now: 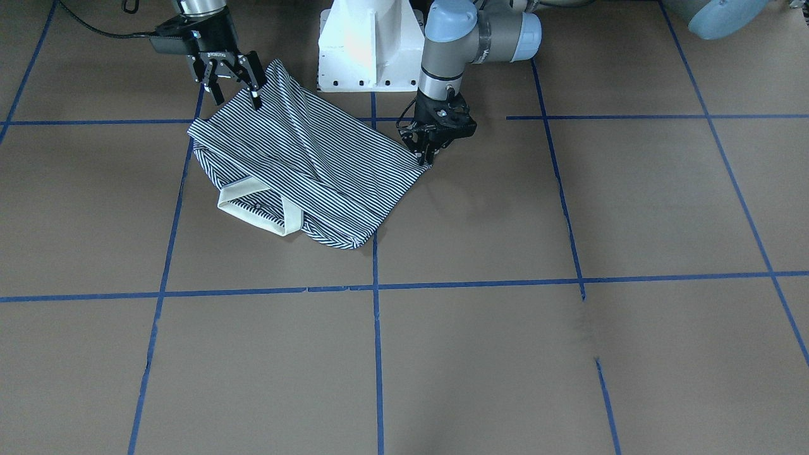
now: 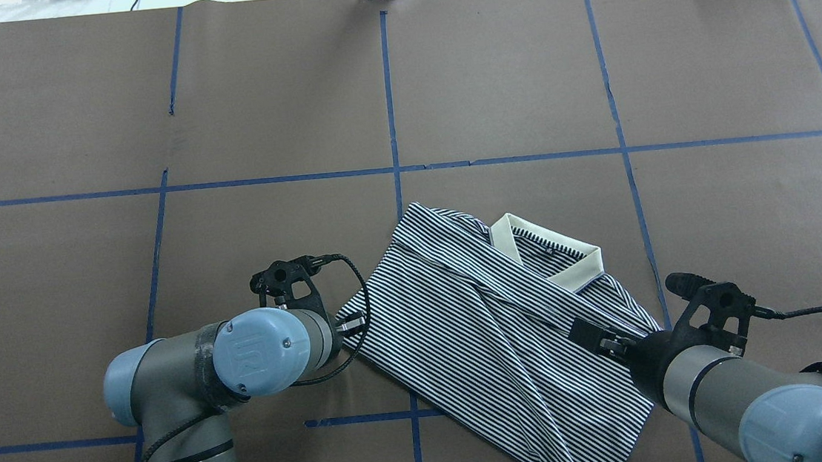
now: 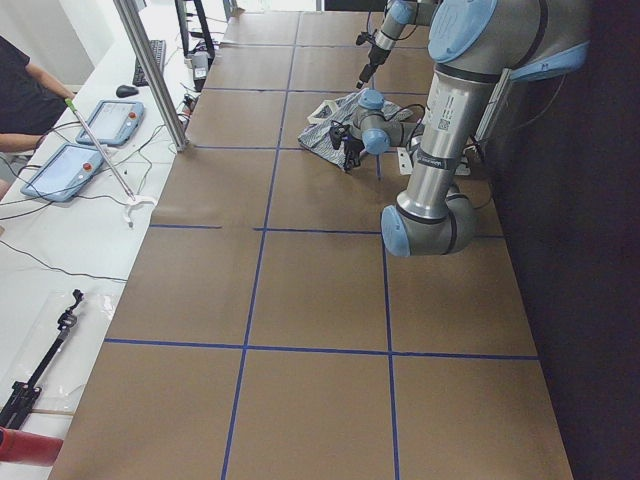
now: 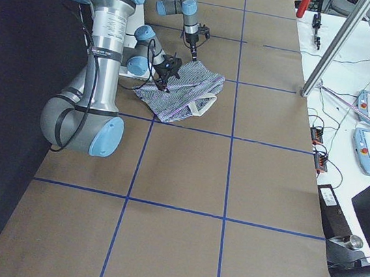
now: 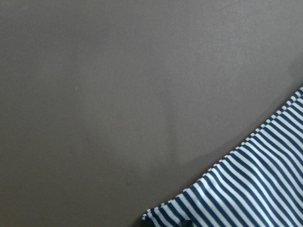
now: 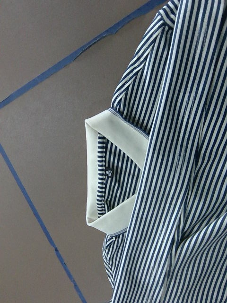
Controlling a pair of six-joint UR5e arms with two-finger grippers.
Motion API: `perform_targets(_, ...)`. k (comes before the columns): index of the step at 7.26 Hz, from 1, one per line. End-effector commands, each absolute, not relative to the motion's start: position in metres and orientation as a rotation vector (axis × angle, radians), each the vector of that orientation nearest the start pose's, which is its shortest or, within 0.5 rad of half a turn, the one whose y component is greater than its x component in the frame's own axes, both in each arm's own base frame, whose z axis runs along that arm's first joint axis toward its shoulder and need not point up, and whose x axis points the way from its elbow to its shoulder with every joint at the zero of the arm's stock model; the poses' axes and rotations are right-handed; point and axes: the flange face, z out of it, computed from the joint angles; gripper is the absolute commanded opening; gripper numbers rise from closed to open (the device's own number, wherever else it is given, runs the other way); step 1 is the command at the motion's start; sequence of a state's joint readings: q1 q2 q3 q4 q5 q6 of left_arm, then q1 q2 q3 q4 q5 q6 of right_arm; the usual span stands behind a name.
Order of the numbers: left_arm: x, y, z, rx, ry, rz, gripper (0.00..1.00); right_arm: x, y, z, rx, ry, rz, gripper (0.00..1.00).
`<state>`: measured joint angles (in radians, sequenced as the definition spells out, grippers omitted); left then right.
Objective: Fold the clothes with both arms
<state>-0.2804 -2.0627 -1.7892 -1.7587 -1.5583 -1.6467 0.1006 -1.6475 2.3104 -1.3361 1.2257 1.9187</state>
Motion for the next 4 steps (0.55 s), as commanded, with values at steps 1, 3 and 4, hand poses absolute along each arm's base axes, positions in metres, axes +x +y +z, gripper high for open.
perform_targets(1,0.568,-0.322,0.267,0.129,0.886,-0.356,0.0,-0.393,-0.208,0.325,0.212,-0.935,0.57,1.0)
perform_targets(3,0.547,-0.351,0.267,0.189,0.871,-0.325,0.0,-0.394,-0.208,0.323,0.212,-0.94,0.571,1.0)
perform_targets(4,0.546,-0.35,0.265,0.19,0.875,-0.326,0.0,-0.394,-0.208,0.322,0.21,-0.941,0.57,1.0)
